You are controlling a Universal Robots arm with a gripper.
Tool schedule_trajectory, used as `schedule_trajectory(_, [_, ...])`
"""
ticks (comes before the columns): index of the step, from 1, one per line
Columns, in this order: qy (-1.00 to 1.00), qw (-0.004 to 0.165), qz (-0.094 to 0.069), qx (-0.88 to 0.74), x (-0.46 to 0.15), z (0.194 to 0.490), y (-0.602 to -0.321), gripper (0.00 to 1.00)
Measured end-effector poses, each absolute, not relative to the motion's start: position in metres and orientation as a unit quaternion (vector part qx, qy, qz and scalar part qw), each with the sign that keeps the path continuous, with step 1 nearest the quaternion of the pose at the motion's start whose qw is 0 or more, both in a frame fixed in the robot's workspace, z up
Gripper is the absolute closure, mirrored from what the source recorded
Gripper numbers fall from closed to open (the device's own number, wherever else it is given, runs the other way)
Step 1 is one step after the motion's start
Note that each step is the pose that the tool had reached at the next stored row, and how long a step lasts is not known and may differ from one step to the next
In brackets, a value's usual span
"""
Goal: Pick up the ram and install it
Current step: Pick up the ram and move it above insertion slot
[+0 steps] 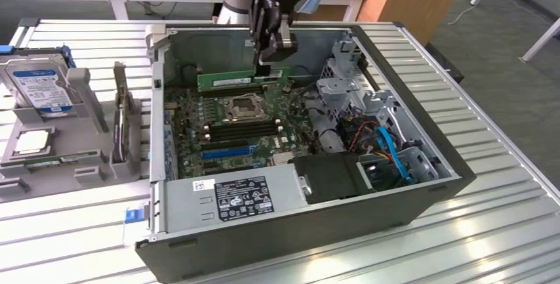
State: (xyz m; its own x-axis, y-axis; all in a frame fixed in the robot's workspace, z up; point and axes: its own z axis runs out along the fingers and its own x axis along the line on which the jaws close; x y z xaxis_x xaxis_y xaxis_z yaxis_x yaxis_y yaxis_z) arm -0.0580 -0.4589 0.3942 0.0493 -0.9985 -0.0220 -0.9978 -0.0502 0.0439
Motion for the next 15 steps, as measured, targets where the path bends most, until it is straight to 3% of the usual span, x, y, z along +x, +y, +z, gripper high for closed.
schedule_trajectory(15, [-0.689,0.015,-0.030,0.724,-0.0480,0.3942,-0.4589,0.88])
